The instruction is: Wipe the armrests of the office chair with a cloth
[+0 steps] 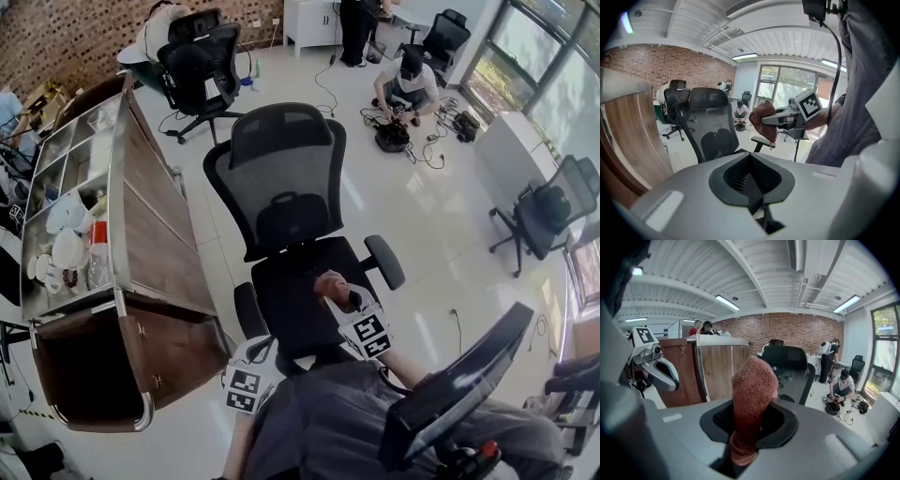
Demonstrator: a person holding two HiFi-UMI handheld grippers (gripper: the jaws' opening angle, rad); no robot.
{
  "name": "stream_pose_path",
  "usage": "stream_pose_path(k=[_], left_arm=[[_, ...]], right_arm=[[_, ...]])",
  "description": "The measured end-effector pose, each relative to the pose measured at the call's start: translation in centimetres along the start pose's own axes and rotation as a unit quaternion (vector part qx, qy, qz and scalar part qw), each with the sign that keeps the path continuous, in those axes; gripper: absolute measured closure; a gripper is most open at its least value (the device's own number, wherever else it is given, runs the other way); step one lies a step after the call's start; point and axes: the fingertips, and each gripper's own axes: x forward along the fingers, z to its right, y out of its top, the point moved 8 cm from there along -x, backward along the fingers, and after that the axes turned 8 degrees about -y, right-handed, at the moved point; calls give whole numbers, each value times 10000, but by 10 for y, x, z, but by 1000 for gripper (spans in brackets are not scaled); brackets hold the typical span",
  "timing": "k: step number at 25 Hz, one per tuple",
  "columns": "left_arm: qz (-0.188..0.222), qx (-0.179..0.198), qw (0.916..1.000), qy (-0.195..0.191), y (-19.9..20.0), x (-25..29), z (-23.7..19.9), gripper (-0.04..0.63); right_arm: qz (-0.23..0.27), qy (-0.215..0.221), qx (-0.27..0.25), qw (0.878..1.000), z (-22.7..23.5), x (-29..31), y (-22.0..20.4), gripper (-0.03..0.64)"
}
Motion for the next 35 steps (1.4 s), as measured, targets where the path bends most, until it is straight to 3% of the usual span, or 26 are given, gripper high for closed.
stream_pose_path(k=[12, 21, 35], left_arm=[[-65, 107, 9999, -4, 8, 5, -2, 580], [79, -11, 9998, 156, 8, 4, -7, 580], [135, -221, 9989, 398, -2, 0, -6, 580]], right_arm=[[7, -35, 17, 10000, 6, -1, 3, 528], [-15, -9, 17, 10000, 6, 1, 2, 528], [-30, 373, -151, 9992, -6, 17, 3, 528]])
